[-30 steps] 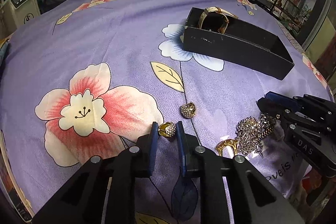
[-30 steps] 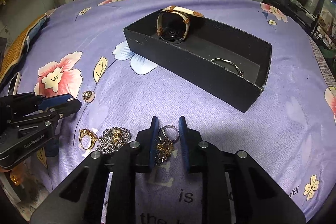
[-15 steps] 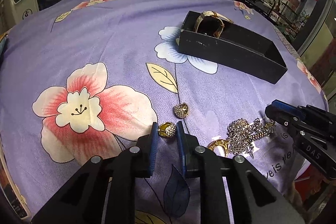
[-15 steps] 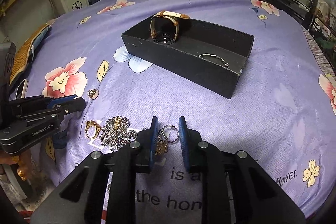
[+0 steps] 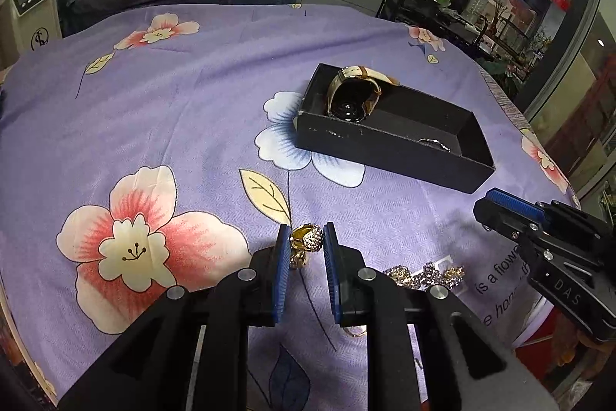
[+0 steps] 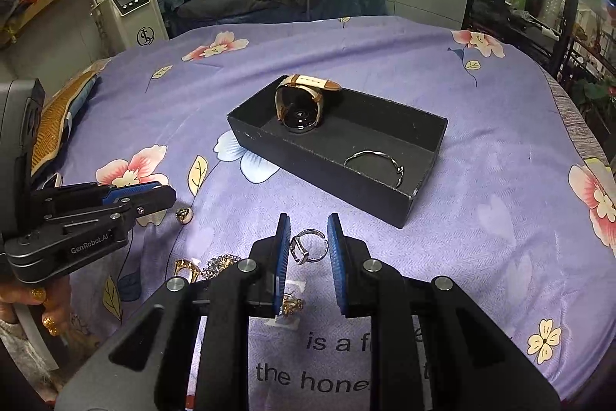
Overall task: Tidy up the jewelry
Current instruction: 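Grasp the gold rhinestone ring with the left tool while the right tool grasps the small silver ring, then lower both rings into the black box and open both tools, then withdraw both tools and move the right tool over the silver chains, then close the right tool on the tangled silver chain, then lift the silver chain up off the bedspread with the right tool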
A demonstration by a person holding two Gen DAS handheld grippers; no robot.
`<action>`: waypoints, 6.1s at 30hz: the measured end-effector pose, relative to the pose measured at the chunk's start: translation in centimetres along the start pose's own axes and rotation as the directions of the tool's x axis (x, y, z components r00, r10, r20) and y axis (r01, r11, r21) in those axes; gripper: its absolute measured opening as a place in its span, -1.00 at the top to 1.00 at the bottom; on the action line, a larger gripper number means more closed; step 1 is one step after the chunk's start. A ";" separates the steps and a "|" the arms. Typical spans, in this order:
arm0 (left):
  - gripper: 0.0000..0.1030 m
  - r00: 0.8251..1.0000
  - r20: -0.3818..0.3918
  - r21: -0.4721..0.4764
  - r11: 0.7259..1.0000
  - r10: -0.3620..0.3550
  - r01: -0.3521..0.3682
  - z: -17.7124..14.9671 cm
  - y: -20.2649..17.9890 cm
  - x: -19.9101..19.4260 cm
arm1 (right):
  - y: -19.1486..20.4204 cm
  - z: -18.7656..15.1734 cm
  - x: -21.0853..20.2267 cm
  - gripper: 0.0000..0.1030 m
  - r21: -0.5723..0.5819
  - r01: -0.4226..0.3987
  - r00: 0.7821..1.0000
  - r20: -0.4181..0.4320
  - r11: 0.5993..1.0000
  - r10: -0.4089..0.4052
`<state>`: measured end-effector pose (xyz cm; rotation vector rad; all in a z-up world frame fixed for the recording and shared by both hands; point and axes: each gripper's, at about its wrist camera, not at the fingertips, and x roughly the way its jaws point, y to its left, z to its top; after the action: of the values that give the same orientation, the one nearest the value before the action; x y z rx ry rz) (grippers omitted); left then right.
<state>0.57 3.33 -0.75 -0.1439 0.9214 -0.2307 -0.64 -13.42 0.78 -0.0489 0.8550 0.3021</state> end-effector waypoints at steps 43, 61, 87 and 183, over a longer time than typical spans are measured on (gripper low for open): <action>-0.10 0.996 0.064 0.061 0.996 -0.065 0.061 9.7 -4.6 5.1 | -5.0 4.9 3.8 0.10 0.054 0.084 0.995 0.049 0.995 -0.087; -0.74 0.999 0.038 -0.006 0.999 -0.035 0.035 5.0 -1.8 3.1 | -3.5 1.3 1.4 0.01 0.039 0.061 0.998 0.008 0.997 -0.061; -0.76 0.999 -0.043 -0.069 0.998 0.005 -0.008 -2.8 3.5 1.3 | 2.2 -5.1 1.5 0.01 -0.096 -0.073 0.992 -0.114 0.993 0.062; -0.62 0.960 0.092 0.168 0.954 -0.264 0.247 -2.0 -3.3 0.0 | 0.6 3.7 -2.4 0.76 -0.093 -0.199 0.980 0.011 0.976 0.201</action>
<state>-1.48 0.07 -1.18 -0.1309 0.7670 -0.5291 0.41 -12.82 5.07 -0.0452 0.8267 0.5302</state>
